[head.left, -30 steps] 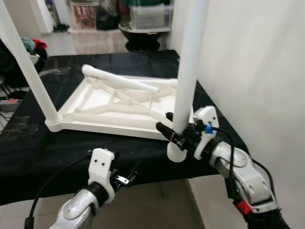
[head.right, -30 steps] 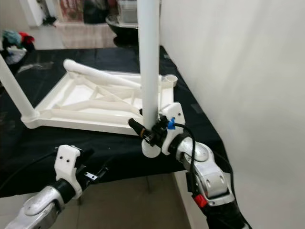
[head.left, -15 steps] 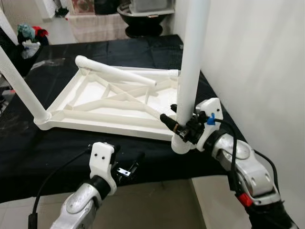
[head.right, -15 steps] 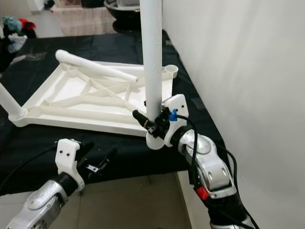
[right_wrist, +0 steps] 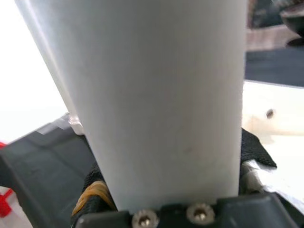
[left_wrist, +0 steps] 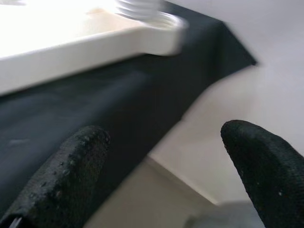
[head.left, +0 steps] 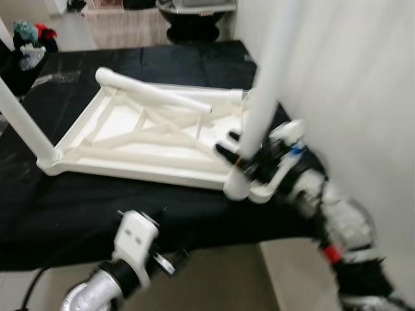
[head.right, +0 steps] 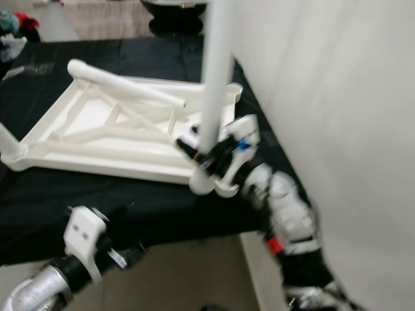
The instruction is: Building children table
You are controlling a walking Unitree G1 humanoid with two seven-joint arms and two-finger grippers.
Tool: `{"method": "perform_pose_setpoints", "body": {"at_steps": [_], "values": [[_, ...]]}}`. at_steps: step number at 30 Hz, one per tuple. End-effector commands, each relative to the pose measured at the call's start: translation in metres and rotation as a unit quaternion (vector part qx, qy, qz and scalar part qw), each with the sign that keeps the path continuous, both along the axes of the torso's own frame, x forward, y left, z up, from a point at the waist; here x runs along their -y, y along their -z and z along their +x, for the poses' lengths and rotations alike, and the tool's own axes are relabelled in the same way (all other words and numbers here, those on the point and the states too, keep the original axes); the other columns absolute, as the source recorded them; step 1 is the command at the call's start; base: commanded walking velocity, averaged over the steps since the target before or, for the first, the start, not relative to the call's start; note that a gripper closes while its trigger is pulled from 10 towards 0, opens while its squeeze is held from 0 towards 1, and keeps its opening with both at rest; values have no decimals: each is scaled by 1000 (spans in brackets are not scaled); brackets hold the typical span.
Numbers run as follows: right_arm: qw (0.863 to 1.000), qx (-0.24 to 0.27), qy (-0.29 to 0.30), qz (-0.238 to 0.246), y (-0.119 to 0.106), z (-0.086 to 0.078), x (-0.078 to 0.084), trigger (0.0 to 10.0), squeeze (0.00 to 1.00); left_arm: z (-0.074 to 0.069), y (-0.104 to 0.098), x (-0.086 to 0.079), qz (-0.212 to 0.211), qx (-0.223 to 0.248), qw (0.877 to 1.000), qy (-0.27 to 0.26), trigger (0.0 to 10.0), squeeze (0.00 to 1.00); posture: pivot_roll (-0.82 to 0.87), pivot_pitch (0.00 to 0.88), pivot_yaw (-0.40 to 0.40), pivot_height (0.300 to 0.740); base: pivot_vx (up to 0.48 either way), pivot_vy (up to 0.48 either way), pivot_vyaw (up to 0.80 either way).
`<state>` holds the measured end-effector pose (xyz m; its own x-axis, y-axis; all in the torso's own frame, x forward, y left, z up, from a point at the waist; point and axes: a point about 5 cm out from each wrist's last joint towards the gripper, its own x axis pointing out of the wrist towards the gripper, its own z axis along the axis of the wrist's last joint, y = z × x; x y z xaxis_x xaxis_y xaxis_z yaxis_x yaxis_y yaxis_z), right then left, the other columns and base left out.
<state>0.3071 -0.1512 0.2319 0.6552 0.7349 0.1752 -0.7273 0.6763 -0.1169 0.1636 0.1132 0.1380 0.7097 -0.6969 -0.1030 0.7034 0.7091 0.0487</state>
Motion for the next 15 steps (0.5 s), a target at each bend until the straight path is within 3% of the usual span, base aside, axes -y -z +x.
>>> {"method": "perform_pose_setpoints", "body": {"at_steps": [1,4,8,9,10,12,13,15], "values": [[998,5,-47,30,-9,2,11,10000,0,-12,-4,7,-13,-4,999,52,10000,0,-51,240,-18,740,0,0,0],[994,9,-85,61,-21,4,24,10000,0,-16,-8,10,-29,-11,997,68,10000,0,-52,252,-13,740,0,0,0],[991,14,-122,51,-25,7,39,10000,0,-18,-14,10,-40,-9,997,70,10000,0,-38,276,-6,740,0,0,0],[989,15,-146,18,-24,5,45,10000,0,-19,-17,9,-46,-6,997,66,10000,0,-28,290,-3,740,0,0,0],[989,15,-146,18,-24,5,45,10000,0,-19,-17,9,-46,-6,997,66,10000,0,-28,290,-3,740,0,0,0],[981,19,-185,-50,-28,3,51,10000,0,-22,-23,7,-60,-4,996,60,10000,0,-21,319,2,740,0,0,0],[981,19,-185,-50,-28,3,51,10000,0,-22,-23,7,-60,-4,996,60,10000,0,-21,319,2,740,0,0,0],[974,30,-204,-98,-37,5,54,10000,0,-27,-27,6,-69,-2,996,61,10000,0,-19,332,5,740,0,0,0]]}}
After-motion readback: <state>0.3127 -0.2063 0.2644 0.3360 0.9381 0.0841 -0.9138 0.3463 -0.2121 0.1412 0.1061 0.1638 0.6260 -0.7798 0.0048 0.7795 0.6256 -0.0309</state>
